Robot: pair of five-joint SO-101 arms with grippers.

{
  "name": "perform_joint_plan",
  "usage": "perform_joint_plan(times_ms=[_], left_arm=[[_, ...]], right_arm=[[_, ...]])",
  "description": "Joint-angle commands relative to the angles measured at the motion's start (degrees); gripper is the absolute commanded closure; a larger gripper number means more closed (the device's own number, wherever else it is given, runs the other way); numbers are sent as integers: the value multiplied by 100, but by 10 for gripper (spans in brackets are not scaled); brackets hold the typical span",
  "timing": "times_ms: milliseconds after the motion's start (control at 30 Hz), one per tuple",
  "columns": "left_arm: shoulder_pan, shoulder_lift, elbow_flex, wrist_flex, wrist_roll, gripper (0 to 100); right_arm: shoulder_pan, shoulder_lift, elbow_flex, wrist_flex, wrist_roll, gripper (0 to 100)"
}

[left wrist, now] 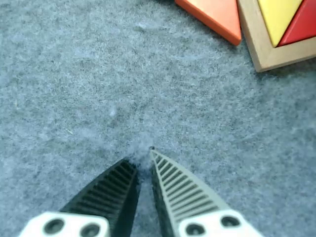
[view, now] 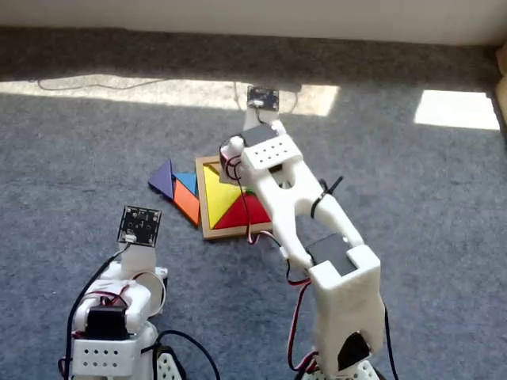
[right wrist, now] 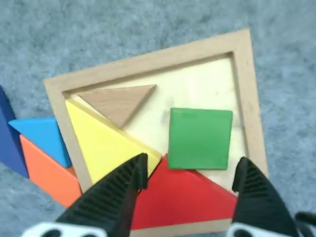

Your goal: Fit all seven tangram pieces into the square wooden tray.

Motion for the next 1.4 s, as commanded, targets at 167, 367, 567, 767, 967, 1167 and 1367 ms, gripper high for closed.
perform_joint_plan(times_ms=[167, 367, 567, 767, 967, 1167, 1367], left_arm=[[-13, -127, 119, 35, -18, 994], [-13, -127, 119, 35, -18, 994], [-13, -127, 119, 35, -18, 994], [-13, -127, 119, 35, -18, 994], [-13, -127, 119, 35, -18, 994], [-13, -127, 119, 35, -18, 994], [-13, -127, 119, 35, -18, 994]], right_arm=[[145, -532, -822, 1024, -62, 734], [664, -523, -813, 778, 44, 927], [971, 4, -804, 576, 993, 993], [848, 778, -857, 576, 1029, 993], [321, 1165, -1138, 567, 1037, 993], [-110, 1138, -1393, 576, 1037, 993], [-215, 1121, -1657, 637, 1037, 993]])
